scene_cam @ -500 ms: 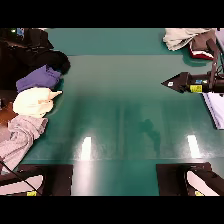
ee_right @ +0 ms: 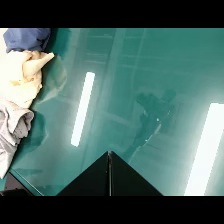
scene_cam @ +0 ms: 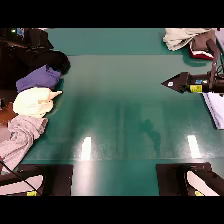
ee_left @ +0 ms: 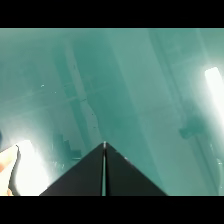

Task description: Fold the shirts.

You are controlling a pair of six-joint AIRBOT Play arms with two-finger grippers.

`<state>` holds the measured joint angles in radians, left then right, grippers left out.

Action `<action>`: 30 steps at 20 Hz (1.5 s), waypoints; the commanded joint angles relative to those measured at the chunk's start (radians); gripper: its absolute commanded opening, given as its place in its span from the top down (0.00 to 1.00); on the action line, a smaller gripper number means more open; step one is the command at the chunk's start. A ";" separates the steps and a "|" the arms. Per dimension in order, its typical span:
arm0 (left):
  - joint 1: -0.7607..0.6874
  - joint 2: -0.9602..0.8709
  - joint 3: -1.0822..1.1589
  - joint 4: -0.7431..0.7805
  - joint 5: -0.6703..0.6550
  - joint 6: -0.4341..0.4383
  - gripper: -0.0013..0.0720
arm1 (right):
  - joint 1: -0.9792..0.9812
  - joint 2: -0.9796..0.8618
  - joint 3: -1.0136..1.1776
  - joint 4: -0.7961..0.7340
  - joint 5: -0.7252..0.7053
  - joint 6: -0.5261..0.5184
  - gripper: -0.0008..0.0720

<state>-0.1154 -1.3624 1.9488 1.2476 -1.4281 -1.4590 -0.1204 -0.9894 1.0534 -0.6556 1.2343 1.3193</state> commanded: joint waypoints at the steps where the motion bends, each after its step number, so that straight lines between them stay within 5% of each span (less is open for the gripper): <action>1: 0.001 0.000 0.000 0.000 0.000 0.000 0.95 | 0.001 0.000 0.000 0.000 0.001 0.000 0.96; 8: 0.001 -0.011 0.000 0.064 0.190 0.011 0.90 | 0.001 0.000 0.000 0.001 0.032 0.000 0.96; 9: 0.001 -0.022 -0.002 0.147 0.223 0.003 0.42 | 0.001 0.000 0.000 0.001 0.042 0.000 0.96; 10: 0.001 -0.041 -0.007 0.243 0.259 -0.039 0.14 | 0.001 0.000 0.000 0.001 0.054 0.000 0.96; 14: 0.004 -0.213 -0.007 0.581 0.398 -0.134 0.12 | 0.001 0.000 0.000 0.002 0.069 0.000 0.96; 21: 0.096 -0.499 -0.007 0.586 0.597 -0.168 0.13 | 0.001 0.000 0.000 0.000 0.108 0.000 0.96; 30: 0.143 -0.624 -0.006 0.612 0.727 -0.218 0.13 | 0.002 0.000 0.000 0.000 0.131 0.000 0.96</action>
<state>0.0162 -1.9522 1.9415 1.8503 -0.7540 -1.6585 -0.1200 -0.9894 1.0534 -0.6559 1.3506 1.3193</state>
